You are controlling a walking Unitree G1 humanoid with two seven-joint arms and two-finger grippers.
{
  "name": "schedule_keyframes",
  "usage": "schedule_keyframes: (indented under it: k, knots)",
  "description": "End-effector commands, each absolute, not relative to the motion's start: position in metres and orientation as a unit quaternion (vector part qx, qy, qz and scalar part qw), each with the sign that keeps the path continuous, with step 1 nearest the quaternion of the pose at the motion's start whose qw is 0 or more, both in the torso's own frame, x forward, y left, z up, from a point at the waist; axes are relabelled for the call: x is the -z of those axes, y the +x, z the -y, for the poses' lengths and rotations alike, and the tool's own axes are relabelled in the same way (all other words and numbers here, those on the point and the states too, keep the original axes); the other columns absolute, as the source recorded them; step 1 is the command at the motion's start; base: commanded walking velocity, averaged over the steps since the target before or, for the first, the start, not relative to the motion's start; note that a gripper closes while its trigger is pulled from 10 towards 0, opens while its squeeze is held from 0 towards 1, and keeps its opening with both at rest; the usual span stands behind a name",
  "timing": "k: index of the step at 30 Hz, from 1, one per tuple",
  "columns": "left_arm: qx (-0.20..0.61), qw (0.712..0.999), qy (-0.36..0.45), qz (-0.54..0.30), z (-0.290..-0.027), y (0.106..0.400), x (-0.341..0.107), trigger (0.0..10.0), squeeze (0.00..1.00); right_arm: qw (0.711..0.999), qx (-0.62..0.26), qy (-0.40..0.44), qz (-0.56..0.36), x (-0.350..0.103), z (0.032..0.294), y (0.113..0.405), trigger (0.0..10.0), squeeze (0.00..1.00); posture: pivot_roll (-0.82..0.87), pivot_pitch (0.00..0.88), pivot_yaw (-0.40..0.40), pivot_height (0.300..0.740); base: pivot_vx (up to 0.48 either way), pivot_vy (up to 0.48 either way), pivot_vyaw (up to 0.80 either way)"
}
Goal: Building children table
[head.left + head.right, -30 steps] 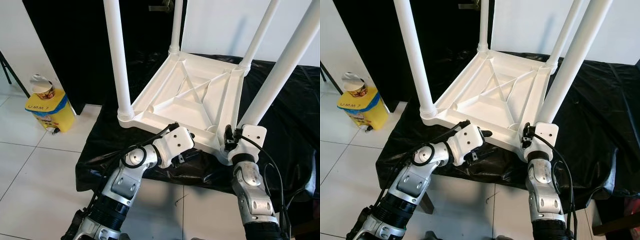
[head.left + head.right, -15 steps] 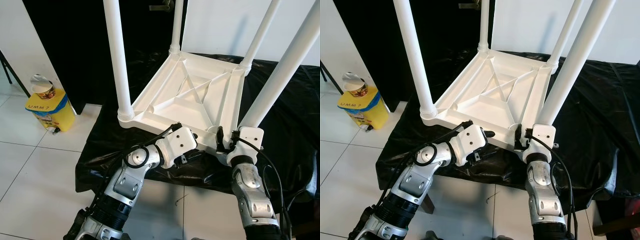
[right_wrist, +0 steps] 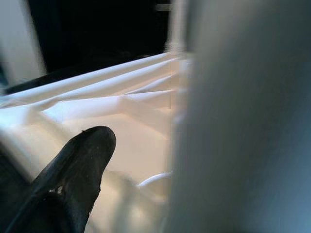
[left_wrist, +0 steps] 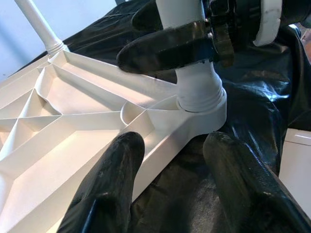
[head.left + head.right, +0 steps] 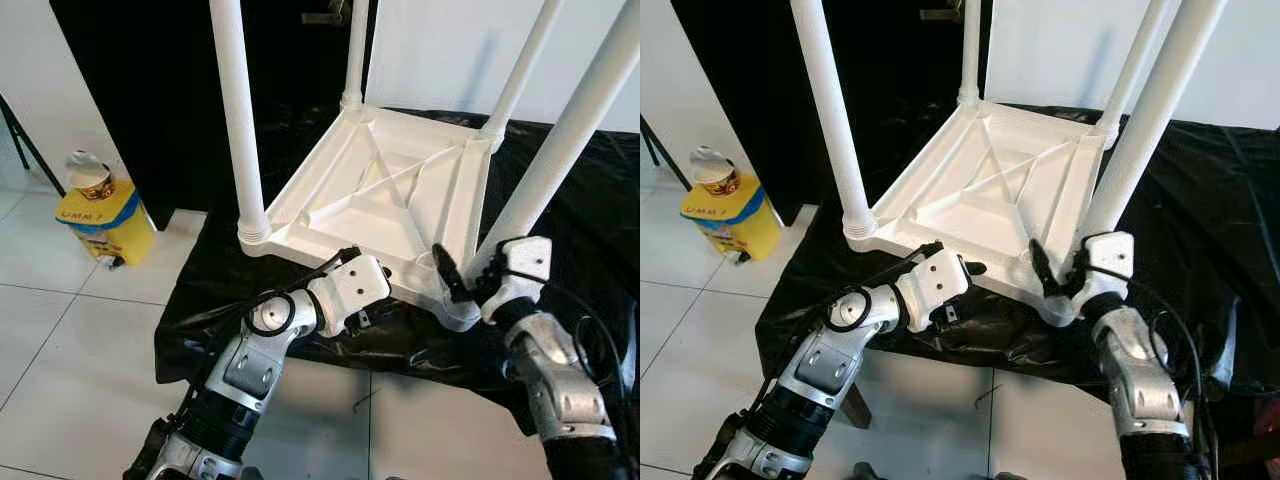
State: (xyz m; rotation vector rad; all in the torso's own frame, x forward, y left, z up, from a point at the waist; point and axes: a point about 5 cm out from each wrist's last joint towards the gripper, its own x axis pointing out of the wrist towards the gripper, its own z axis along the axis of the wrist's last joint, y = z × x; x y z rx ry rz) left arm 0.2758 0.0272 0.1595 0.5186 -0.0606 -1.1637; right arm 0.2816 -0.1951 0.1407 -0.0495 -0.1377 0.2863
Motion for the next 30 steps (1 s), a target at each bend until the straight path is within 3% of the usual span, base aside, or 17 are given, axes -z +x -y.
schedule_keyframes:
  k: [1, 10, 11, 12, 13, 24, 25, 30]
  knots:
    - [0.510, 0.825, 0.239, 0.038, -0.026, 0.277, -0.159, 10.0, 0.00, 0.982, -0.178, -0.037, 0.041, -0.132, 0.198, 0.283, 10.0, 0.00, -0.01, 0.000, -0.048, 0.740, 0.000, 0.000, 0.00]
    - [0.509, 0.827, 0.236, 0.036, -0.027, 0.274, -0.157, 10.0, 0.00, 0.973, -0.222, -0.060, 0.001, -0.118, 0.209, 0.291, 10.0, 0.00, 0.01, 0.000, -0.053, 0.740, 0.000, 0.000, 0.00]
    - [0.508, 0.828, 0.236, 0.035, -0.028, 0.274, -0.157, 10.0, 0.00, 0.973, -0.225, -0.060, -0.001, -0.116, 0.209, 0.292, 8.2, 0.00, 0.01, 0.000, -0.053, 0.740, 0.000, 0.000, 0.00]
    - [0.508, 0.828, 0.236, 0.035, -0.028, 0.274, -0.157, 10.0, 0.00, 0.973, -0.225, -0.060, -0.001, -0.116, 0.209, 0.292, 8.2, 0.00, 0.01, 0.000, -0.053, 0.740, 0.000, 0.000, 0.00]
    - [0.507, 0.828, 0.236, 0.035, -0.029, 0.273, -0.157, 10.0, 0.00, 0.971, -0.230, -0.061, -0.003, -0.113, 0.209, 0.293, 0.0, 0.00, 0.01, 0.000, -0.049, 0.740, 0.000, 0.000, 0.00]
    - [0.508, 0.831, 0.226, 0.033, -0.028, 0.272, -0.157, 10.0, 0.00, 0.968, -0.248, -0.047, -0.007, -0.105, 0.205, 0.290, 0.0, 0.00, 0.01, 0.000, -0.040, 0.740, 0.000, 0.000, 0.00]
    - [0.507, 0.832, 0.225, 0.032, -0.029, 0.272, -0.156, 10.0, 0.00, 0.969, -0.244, -0.046, -0.009, -0.101, 0.204, 0.288, 10.0, 0.00, 0.00, 0.000, -0.035, 0.740, 0.000, 0.000, 0.00]
    - [0.507, 0.831, 0.227, 0.029, -0.028, 0.272, -0.152, 10.0, 0.00, 0.971, -0.235, -0.044, -0.011, -0.099, 0.203, 0.288, 10.0, 0.00, -0.02, 0.000, -0.029, 0.740, 0.000, 0.000, 0.00]
